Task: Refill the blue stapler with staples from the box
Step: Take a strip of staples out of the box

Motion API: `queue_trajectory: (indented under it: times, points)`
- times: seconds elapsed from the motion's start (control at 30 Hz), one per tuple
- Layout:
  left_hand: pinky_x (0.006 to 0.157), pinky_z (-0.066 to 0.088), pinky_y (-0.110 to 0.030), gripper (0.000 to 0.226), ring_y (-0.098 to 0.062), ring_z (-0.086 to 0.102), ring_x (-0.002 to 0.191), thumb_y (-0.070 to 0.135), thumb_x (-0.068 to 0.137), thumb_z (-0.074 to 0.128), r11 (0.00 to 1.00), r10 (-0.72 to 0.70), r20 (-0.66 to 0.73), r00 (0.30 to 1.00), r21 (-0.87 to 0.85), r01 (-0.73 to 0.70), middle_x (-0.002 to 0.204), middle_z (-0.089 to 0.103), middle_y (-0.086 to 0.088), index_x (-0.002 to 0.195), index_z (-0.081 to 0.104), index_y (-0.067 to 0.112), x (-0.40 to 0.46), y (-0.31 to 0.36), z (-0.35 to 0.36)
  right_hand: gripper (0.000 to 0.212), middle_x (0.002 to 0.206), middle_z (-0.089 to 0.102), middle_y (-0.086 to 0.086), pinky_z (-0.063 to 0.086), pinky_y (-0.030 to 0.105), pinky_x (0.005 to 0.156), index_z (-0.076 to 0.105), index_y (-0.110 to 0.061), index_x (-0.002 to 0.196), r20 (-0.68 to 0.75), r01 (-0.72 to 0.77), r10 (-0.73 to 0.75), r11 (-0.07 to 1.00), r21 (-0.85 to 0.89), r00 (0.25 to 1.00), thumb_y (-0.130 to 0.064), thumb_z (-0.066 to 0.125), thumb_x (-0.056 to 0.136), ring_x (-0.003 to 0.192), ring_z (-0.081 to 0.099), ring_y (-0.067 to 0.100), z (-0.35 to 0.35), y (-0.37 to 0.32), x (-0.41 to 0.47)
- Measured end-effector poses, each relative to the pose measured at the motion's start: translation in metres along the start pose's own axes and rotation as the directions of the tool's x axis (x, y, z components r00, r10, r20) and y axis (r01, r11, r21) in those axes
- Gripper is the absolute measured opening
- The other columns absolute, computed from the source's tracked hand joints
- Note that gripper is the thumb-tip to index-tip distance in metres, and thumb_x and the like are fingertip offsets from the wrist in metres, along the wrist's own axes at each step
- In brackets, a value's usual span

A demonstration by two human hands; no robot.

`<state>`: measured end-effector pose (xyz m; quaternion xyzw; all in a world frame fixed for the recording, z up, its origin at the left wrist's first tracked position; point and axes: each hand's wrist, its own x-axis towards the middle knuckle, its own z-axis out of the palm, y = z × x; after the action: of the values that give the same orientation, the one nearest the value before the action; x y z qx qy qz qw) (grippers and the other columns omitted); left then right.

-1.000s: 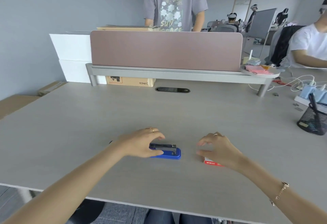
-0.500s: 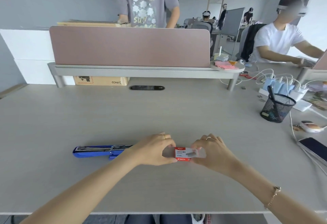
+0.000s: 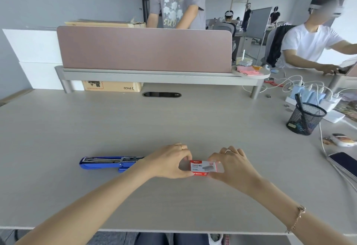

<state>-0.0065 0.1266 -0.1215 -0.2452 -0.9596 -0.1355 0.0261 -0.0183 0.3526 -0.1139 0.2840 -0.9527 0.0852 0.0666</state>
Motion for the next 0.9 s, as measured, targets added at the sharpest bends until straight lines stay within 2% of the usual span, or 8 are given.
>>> queue_trajectory:
  times: [0.33,0.5,0.63,0.77,0.9]
  points:
    - [0.074,0.043,-0.025,0.042,-0.006,0.049,0.094,0.061,0.079,0.06,1.0,-0.016,0.011,1.0,0.01,0.016,0.097,0.059,0.009,0.101,0.06,0.025,-0.003,-0.002,-0.002,0.036,0.102,0.063,-0.005,0.026,0.025,0.079,0.054,-0.026,0.111,0.029,0.029,-0.032,0.996,0.087,0.999,-0.046,0.058,0.082,0.101,0.046,0.018,0.004,-0.002,0.001]
    - [0.074,0.043,-0.025,0.043,-0.007,0.049,0.094,0.061,0.08,0.06,1.0,-0.02,0.019,1.0,0.019,0.02,0.098,0.059,0.008,0.102,0.06,0.024,-0.004,-0.002,-0.003,0.036,0.099,0.065,-0.005,0.03,0.026,0.083,0.056,-0.024,0.11,0.051,-0.024,0.015,0.98,0.196,0.999,-0.041,0.064,0.079,0.097,0.048,0.018,0.005,-0.002,0.003]
    - [0.078,0.047,-0.029,0.044,-0.008,0.05,0.096,0.061,0.08,0.06,0.999,-0.034,0.033,0.999,0.019,0.033,0.099,0.059,0.009,0.104,0.061,0.025,-0.007,-0.004,-0.004,0.034,0.087,0.061,-0.01,0.031,0.027,0.082,0.057,-0.022,0.106,0.074,-0.086,0.066,0.946,0.314,0.995,-0.031,0.07,0.076,0.096,0.05,0.02,0.004,-0.003,0.003]
    - [0.079,0.046,-0.029,0.041,-0.008,0.052,0.096,0.058,0.08,0.061,0.999,-0.026,0.014,1.0,0.032,0.025,0.098,0.06,0.008,0.102,0.062,0.023,-0.013,-0.004,-0.008,0.034,0.083,0.057,-0.014,0.031,0.027,0.083,0.057,-0.022,0.106,0.088,-0.11,0.085,0.938,0.328,0.992,-0.029,0.07,0.076,0.093,0.047,0.016,0.003,-0.005,0.004]
    - [0.074,0.041,-0.024,0.041,-0.008,0.051,0.093,0.058,0.08,0.063,0.998,-0.038,0.011,0.999,0.043,0.038,0.097,0.06,0.008,0.101,0.062,0.022,-0.021,-0.01,-0.012,0.034,0.09,0.061,-0.01,0.027,0.025,0.083,0.056,-0.024,0.106,0.089,-0.112,0.087,0.939,0.324,0.992,-0.031,0.07,0.076,0.097,0.048,0.016,0.006,-0.004,0.003]
